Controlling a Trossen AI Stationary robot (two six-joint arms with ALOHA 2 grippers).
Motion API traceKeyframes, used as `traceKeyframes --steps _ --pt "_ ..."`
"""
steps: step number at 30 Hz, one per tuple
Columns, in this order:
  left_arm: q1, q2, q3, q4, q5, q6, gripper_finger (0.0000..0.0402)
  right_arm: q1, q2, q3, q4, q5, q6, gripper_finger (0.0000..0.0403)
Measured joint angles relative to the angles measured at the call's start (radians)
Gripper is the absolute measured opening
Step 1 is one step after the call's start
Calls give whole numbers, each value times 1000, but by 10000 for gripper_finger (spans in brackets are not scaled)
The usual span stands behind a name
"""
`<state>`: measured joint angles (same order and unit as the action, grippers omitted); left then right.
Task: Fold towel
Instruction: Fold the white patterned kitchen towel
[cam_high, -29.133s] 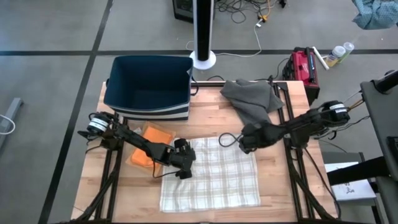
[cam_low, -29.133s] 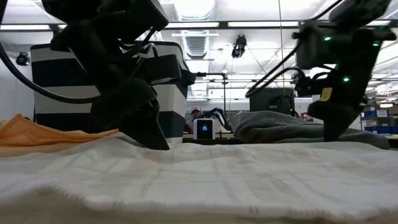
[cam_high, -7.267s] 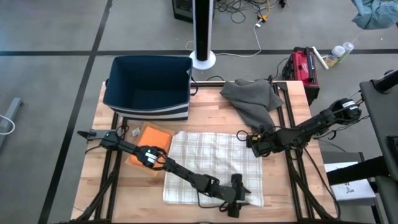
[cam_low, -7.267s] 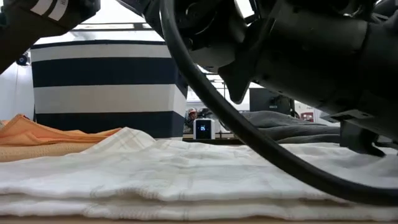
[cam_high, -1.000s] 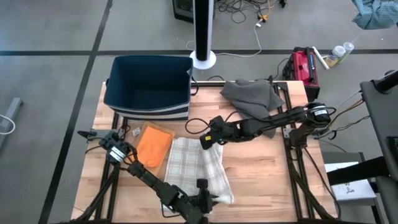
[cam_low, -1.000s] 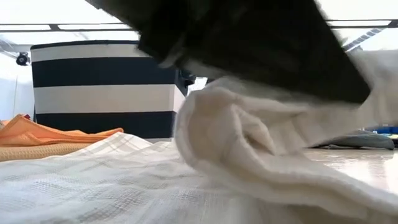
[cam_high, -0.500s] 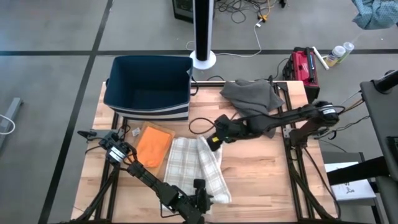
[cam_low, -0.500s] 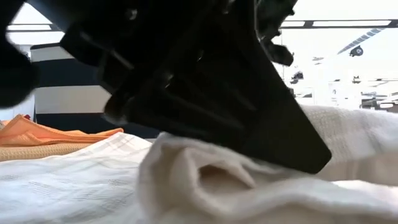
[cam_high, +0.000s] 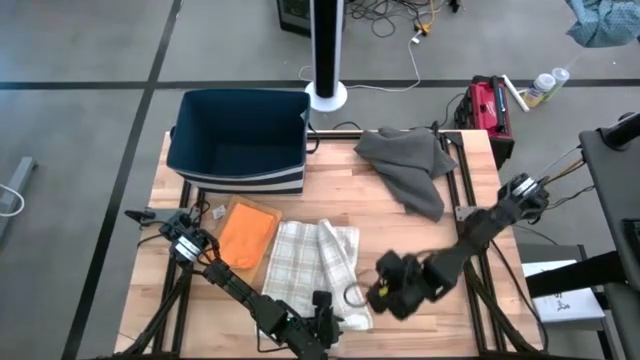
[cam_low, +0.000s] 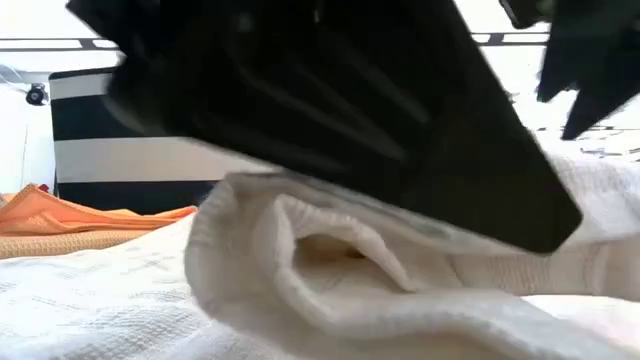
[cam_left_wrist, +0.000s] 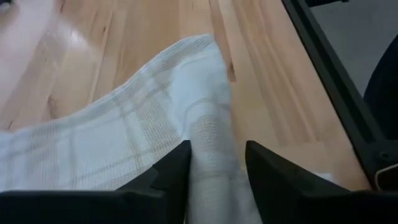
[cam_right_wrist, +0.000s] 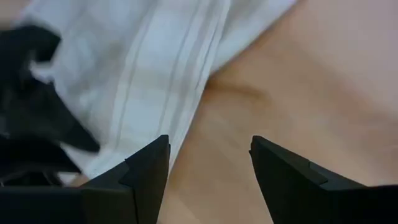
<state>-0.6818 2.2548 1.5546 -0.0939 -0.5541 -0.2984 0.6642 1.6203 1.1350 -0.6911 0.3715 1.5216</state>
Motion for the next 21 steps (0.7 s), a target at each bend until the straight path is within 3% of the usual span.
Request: traceKeyframes --steps 6,13,18,21 --pt "-20 -32 80 -209 0 -12 180 44 140 -62 313 -19 10 220" --pt "-84 -87 164 -597 7 -159 196 63 239 -63 453 -61 32 226" --pt "-146 -101 133 -808 21 -367 189 84 248 -63 519 -51 49 220" --pt "-178 -102 67 -837 49 -477 182 92 248 -63 556 -50 45 217"
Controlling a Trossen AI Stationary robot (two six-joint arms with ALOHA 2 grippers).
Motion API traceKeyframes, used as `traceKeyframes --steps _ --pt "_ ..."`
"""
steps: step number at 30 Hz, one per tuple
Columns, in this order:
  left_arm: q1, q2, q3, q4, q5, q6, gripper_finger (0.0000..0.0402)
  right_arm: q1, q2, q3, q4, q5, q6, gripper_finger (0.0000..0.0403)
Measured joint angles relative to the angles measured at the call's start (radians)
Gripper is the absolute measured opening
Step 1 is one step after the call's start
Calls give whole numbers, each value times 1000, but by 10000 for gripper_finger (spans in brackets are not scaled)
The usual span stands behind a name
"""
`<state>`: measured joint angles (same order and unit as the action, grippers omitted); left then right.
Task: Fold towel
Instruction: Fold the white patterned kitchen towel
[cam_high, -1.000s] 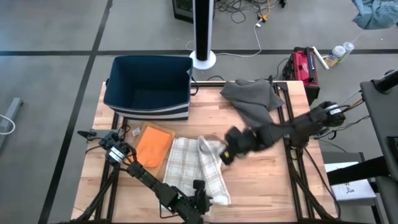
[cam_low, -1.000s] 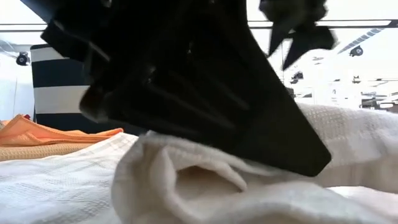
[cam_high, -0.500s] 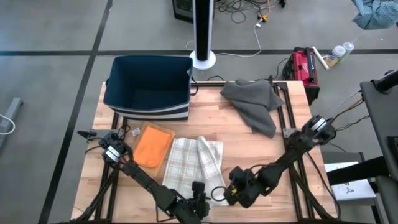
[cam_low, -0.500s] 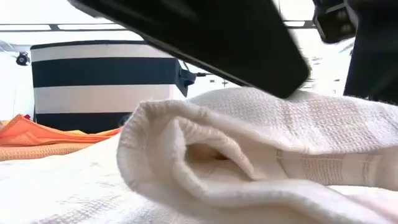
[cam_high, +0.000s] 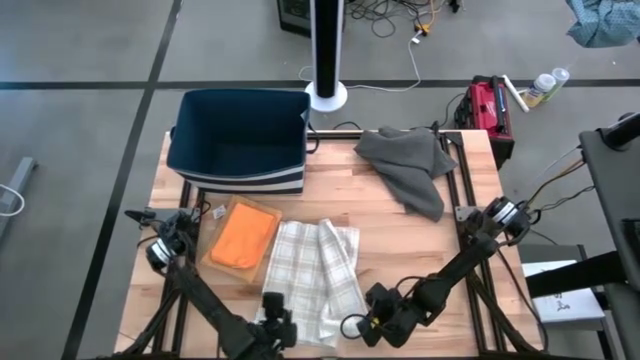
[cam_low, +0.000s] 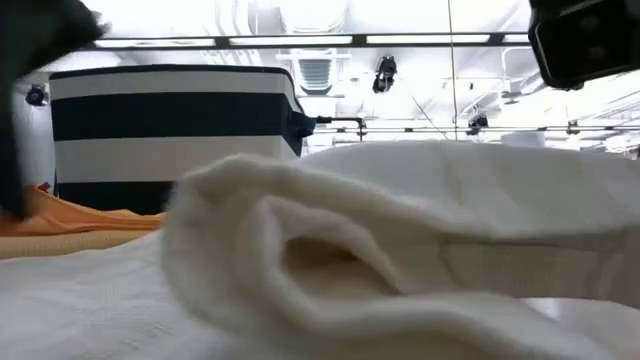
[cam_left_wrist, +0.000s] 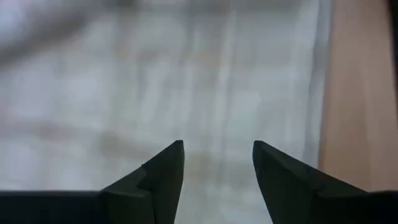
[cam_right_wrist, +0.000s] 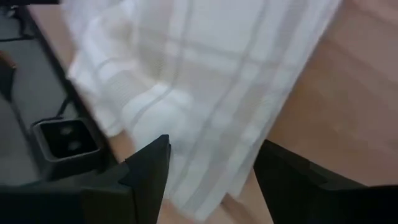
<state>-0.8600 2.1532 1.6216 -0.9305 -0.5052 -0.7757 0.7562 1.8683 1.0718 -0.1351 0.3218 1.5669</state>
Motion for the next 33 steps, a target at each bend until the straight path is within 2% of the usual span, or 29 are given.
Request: traceKeyframes --steps 5,10,17,25,33 --pt "-24 -9 -125 59 38 -131 175 -2 0 0 36 0 -6 211" --pt "-25 -11 -171 130 39 -138 170 -3 0 -1 116 9 -37 204" --pt "-22 -6 -148 183 29 -99 164 -8 0 0 260 18 -100 195" --pt "-27 4 -73 176 74 -32 171 -51 0 0 333 17 -163 186" --pt "-27 3 -14 -38 57 -44 183 -81 0 14 403 9 -233 184"
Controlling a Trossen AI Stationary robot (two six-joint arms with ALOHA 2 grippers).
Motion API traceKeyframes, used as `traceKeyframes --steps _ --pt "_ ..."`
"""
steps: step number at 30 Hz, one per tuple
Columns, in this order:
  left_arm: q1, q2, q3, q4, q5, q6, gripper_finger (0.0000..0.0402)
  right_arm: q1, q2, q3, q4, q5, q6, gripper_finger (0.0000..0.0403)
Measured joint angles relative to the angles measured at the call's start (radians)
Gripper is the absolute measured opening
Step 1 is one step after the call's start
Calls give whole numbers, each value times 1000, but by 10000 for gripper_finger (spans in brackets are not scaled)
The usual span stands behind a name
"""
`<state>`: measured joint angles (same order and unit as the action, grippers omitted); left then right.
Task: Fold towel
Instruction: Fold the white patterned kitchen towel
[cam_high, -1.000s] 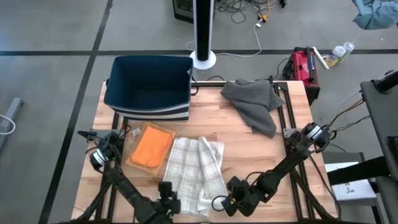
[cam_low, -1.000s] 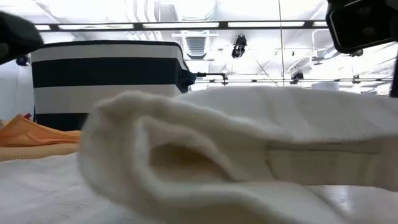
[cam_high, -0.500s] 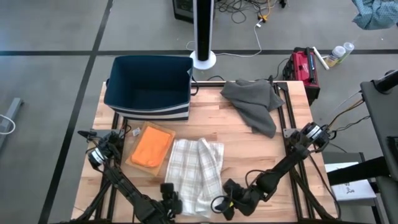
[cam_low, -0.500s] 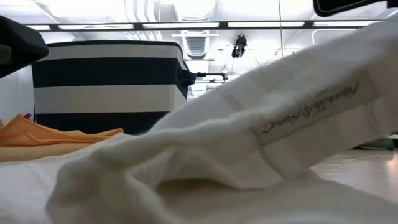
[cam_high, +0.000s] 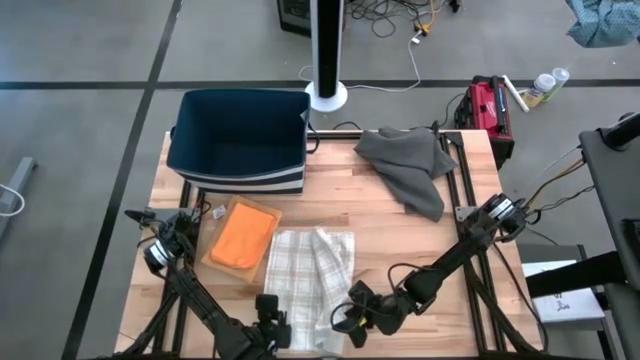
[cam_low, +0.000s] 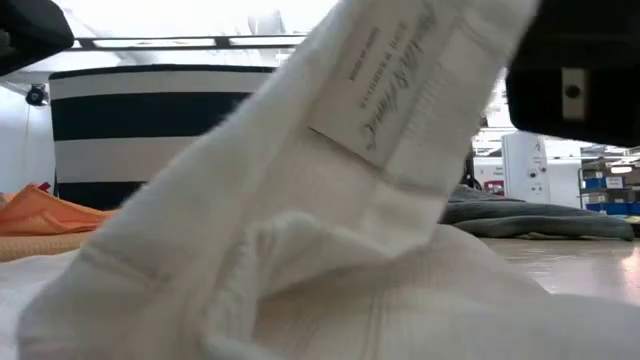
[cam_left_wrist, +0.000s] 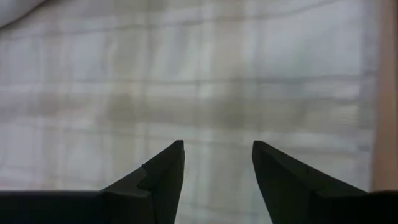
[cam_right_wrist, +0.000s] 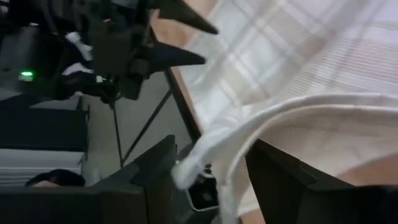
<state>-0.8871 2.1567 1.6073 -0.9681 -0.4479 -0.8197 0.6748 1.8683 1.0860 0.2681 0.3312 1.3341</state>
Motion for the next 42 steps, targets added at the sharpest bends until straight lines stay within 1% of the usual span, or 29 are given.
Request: traceKeyframes --steps 11,15,19,24,27,29,32,36,39,42 --pt "-5 -21 0 -142 -18 -90 191 -41 2 56 0 6 -115 179" --pt "-7 -43 0 -192 -36 -127 185 -64 42 78 -3 0 -121 175" --pt "-13 -60 0 -222 -40 -148 181 -78 128 159 -7 -39 -159 174" --pt "-22 -69 0 -238 -41 -167 184 -78 238 342 -3 -57 -290 172" --pt "-25 -73 0 -249 -41 -170 190 -82 293 471 -111 -86 -331 169" --pt "-29 -76 0 -248 -40 -172 194 -87 324 548 -228 -89 -341 169" --pt "-36 -76 0 -259 -40 -190 198 -93 362 631 -357 -88 -351 171" --pt "-49 -76 0 -260 -41 -208 198 -95 374 684 -394 -86 -384 175" --pt "-62 -76 0 -254 -45 -221 194 -93 362 704 -424 -65 -404 176" --pt "-77 -75 -8 -173 -72 -189 189 -93 355 728 -465 -58 -412 176"
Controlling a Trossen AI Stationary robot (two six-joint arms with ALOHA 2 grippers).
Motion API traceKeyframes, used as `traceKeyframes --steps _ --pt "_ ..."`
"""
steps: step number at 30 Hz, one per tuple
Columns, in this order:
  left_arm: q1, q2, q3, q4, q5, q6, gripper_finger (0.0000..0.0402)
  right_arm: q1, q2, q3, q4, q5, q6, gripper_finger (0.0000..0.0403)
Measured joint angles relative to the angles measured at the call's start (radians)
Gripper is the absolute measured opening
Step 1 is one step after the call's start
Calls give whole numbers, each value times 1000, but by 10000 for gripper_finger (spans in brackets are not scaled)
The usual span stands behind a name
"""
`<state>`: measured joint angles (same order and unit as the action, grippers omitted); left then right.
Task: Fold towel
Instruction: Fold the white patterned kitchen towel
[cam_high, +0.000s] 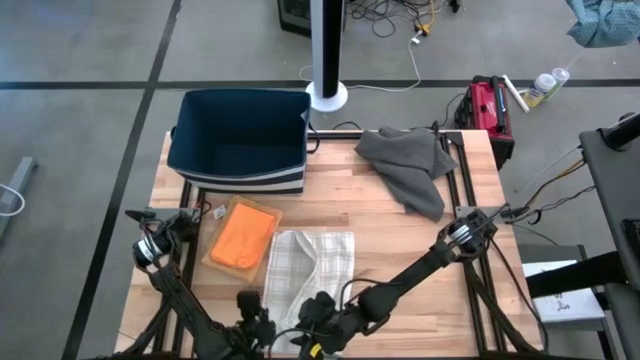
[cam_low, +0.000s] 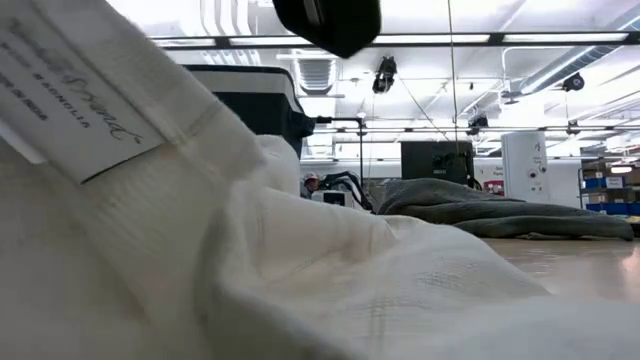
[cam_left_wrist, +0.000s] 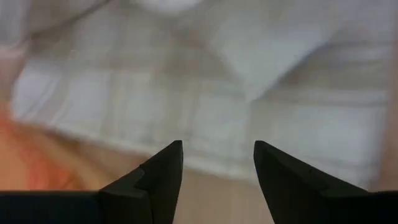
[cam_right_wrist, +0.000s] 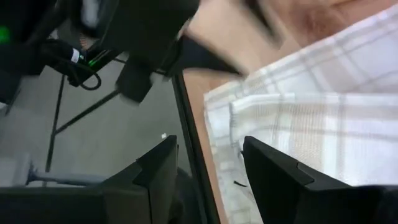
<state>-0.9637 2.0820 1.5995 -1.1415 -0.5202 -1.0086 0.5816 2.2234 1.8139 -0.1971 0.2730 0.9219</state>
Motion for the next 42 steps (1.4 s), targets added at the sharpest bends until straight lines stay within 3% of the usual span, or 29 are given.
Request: traceKeyframes --steps 4,7,15,21,30,38,42 --pt "-20 26 -21 157 -96 119 188 0 -1 17 -44 23 -26 176" --pt "-24 48 -21 173 -167 158 197 3 -1 17 -69 44 -32 176" --pt "-11 106 -40 241 -300 162 257 10 13 15 -220 95 35 176" --pt "3 124 -47 235 -311 149 278 19 19 14 -216 100 37 176" --pt "0 111 -8 190 -352 169 243 20 19 14 -246 146 79 174" --pt "0 109 57 147 -350 309 205 16 17 14 -199 143 37 174" --pt "1 109 84 128 -353 378 190 17 14 14 -268 157 83 174"
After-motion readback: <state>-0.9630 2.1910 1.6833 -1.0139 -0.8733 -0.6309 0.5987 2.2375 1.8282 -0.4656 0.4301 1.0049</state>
